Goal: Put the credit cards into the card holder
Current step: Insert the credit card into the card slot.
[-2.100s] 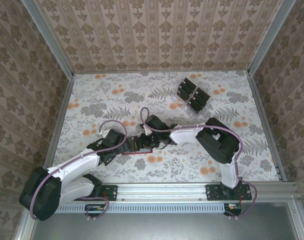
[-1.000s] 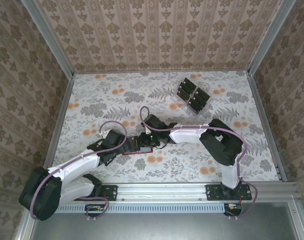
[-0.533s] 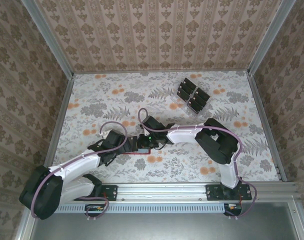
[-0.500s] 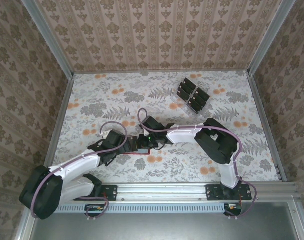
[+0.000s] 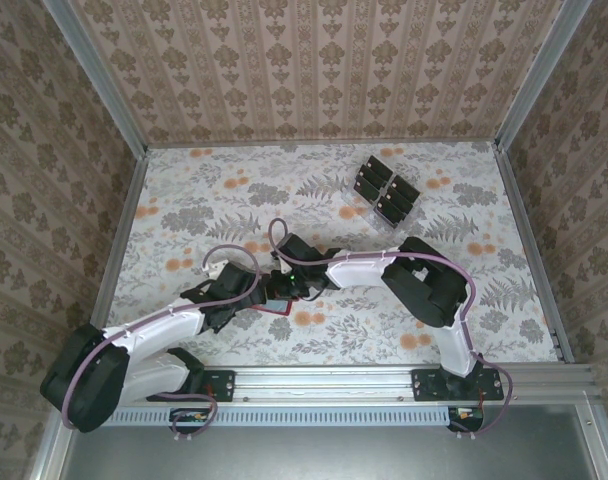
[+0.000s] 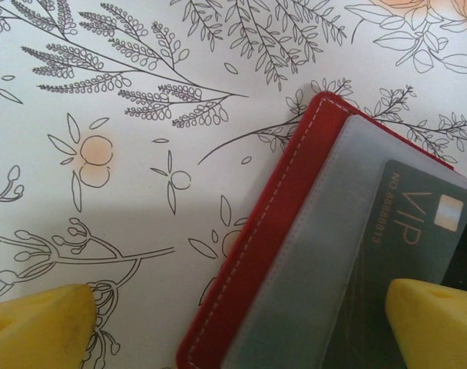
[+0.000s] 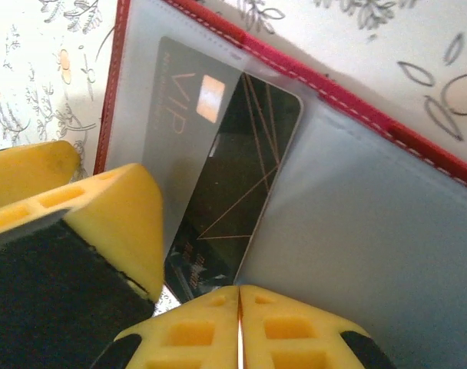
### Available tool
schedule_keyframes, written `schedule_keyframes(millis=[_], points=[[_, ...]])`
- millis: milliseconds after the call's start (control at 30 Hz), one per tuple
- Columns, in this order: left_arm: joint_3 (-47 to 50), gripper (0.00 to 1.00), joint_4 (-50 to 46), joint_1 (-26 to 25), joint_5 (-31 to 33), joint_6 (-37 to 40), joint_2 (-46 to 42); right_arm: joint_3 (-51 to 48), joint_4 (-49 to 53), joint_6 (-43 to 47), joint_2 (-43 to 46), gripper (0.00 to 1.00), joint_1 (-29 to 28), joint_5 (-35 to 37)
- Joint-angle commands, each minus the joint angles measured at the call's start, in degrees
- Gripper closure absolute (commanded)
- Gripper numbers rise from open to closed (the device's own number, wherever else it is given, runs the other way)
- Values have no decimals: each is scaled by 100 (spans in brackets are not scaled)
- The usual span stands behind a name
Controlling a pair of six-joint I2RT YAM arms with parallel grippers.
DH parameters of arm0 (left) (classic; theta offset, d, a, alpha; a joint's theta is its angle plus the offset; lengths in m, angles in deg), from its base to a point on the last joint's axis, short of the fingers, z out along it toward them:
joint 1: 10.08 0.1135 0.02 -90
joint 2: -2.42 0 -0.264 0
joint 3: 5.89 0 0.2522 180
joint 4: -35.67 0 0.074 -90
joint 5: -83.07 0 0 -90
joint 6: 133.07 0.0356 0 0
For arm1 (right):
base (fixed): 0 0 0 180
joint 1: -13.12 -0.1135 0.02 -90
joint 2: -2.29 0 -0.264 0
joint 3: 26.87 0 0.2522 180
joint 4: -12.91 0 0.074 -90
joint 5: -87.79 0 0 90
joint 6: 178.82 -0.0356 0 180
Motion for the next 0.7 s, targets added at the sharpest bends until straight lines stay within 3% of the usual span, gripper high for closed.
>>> schedule_keyframes(millis=[0, 367, 667], points=[[135, 0, 304, -77, -384, -235, 138, 159, -124, -127, -139, 88, -67, -169], [10, 0, 190, -264, -416, -335, -147, -563, 169, 185, 159, 88, 156, 159], [-345, 0, -131, -279, -455, -165, -380, -784, 1204, 1409, 533, 90, 875, 408]])
